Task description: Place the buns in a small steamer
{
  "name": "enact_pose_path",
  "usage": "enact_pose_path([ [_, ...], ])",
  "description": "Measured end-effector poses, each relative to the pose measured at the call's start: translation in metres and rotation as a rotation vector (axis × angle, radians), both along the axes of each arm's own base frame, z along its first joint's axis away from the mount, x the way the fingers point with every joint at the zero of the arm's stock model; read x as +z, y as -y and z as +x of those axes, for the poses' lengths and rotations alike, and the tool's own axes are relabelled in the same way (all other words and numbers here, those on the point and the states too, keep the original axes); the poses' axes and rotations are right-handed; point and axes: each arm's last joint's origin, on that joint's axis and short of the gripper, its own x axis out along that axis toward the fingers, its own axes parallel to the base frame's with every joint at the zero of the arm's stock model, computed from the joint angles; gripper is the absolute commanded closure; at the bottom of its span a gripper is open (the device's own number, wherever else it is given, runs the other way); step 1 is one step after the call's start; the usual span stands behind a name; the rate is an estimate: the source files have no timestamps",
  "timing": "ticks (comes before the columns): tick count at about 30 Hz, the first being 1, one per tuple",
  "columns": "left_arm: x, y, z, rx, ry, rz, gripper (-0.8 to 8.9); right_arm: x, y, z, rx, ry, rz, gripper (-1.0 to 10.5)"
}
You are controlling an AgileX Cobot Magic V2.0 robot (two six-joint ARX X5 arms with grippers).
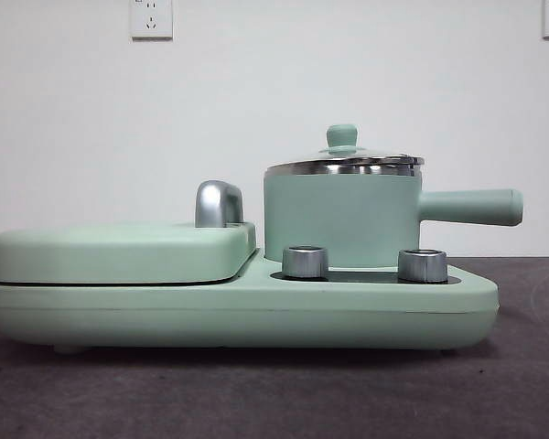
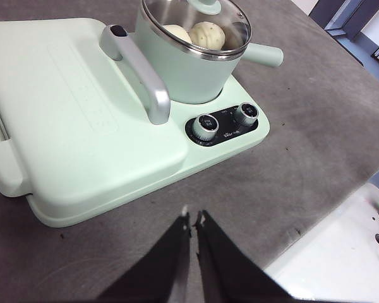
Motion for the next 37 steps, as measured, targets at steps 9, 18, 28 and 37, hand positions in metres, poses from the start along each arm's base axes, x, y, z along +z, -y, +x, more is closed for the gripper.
enact_pose_path([
  [9,-0.035,-0.007,0.018,0.189,0.214,-0.013,7.93,0.000,0.000,0.000,0.000,0.002,0.002,9.3],
  [18,-0.118,-0.030,0.036,0.512,0.410,0.087,7.93,0.000,0.000,0.000,-0.003,0.003,0.001,9.3],
  [28,-0.155,-0.034,0.046,0.564,0.400,0.115,7.93,0.000,0.000,0.000,-0.002,0.003,0.002,9.3],
  [37,-0.156,-0.034,0.048,0.565,0.432,0.119,7.93,0.000,0.000,0.000,-0.002,0.003,0.002,9.3],
])
